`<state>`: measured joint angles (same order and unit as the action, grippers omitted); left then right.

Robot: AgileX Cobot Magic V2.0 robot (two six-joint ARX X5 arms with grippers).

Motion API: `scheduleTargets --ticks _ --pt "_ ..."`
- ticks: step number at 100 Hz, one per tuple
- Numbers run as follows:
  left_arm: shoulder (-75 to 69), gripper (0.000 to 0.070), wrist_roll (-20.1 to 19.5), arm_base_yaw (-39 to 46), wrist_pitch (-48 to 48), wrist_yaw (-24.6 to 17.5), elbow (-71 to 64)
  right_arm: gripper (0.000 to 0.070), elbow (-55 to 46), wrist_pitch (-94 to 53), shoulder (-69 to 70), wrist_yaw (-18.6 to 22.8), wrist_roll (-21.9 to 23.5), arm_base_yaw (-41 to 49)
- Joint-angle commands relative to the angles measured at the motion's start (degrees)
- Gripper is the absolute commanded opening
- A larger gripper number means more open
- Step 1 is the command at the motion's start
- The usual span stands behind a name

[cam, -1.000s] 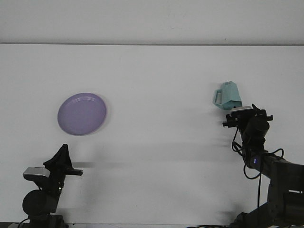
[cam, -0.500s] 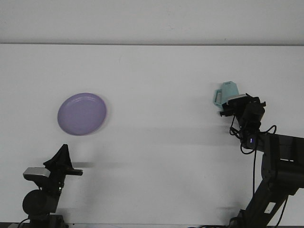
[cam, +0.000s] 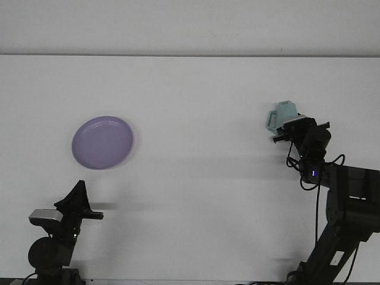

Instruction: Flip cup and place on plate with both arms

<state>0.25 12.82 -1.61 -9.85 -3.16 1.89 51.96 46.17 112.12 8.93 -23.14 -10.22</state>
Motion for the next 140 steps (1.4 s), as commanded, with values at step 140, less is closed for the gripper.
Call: scheduleTargets --ticks 140 --pt "-0.1 0.0011 -0.1 0.1 -0.6 0.2 -0.3 0.0001 21.6 -97.7 -34.4 4.7 18.8 30.3"
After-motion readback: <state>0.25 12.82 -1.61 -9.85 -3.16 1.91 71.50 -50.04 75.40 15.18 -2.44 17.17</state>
